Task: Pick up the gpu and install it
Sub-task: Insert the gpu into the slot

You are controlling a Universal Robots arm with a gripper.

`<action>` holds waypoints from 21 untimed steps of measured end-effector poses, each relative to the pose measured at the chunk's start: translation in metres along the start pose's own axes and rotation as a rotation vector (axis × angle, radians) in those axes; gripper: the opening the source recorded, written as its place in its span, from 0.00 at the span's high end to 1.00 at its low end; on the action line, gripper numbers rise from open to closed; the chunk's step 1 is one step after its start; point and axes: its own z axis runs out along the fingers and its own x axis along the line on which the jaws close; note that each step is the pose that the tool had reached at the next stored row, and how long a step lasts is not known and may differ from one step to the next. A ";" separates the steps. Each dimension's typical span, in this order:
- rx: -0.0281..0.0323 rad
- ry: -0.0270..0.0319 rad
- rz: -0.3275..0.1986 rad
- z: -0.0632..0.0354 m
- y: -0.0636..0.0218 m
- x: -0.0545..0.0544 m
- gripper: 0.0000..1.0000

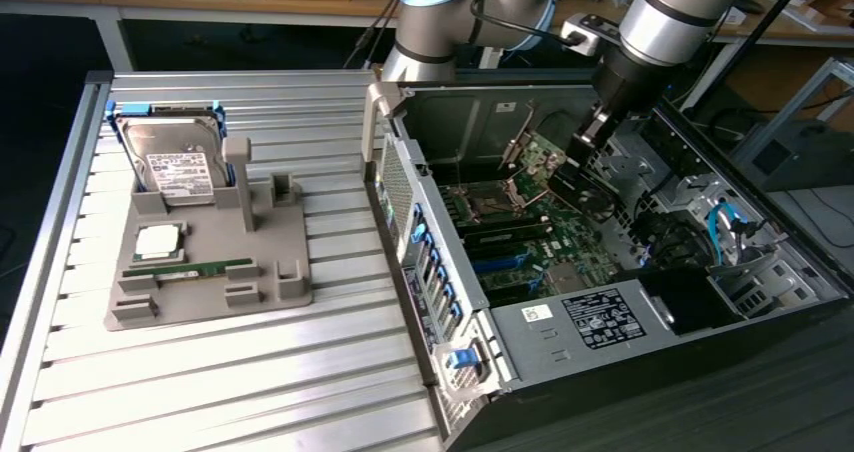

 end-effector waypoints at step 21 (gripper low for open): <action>-0.0033 0.0058 -0.131 0.0000 0.0000 0.000 0.73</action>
